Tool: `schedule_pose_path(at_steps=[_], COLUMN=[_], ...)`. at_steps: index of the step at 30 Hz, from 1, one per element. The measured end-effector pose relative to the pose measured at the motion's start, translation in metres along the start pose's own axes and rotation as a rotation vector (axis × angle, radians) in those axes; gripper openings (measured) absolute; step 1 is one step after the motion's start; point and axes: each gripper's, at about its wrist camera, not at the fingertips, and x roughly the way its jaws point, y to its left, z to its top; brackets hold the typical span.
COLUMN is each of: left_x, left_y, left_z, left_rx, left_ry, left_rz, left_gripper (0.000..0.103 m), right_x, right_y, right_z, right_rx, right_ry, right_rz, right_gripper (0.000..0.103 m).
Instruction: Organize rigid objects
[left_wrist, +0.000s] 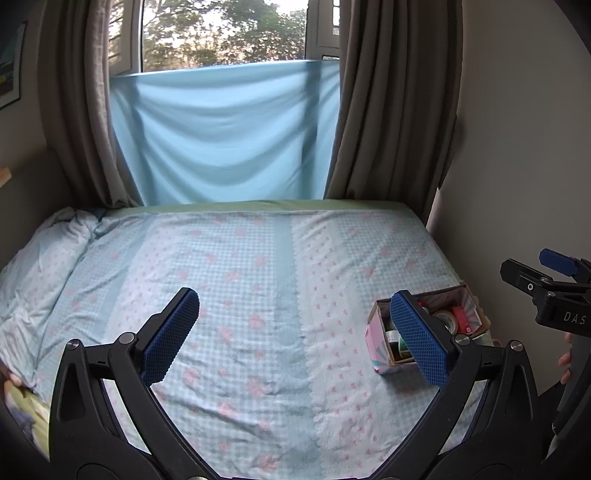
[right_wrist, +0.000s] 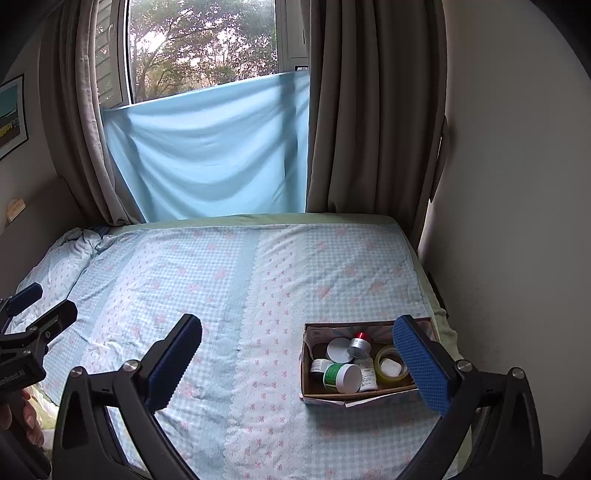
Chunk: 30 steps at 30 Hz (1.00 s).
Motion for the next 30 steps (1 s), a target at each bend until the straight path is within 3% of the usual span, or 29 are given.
schedule_pose_path(at_steps=[30], left_x=[0.003], left_y=[0.003], left_z=[0.008], left_rx=[-0.005], left_ry=[-0.032], left_rz=[0.024], left_gripper=[0.103], right_x=[0.009], right_y=[0.002], right_z=[0.012], right_rx=[0.008], right_ry=[-0.023], right_rz=[-0.018], right_gripper=[0.103])
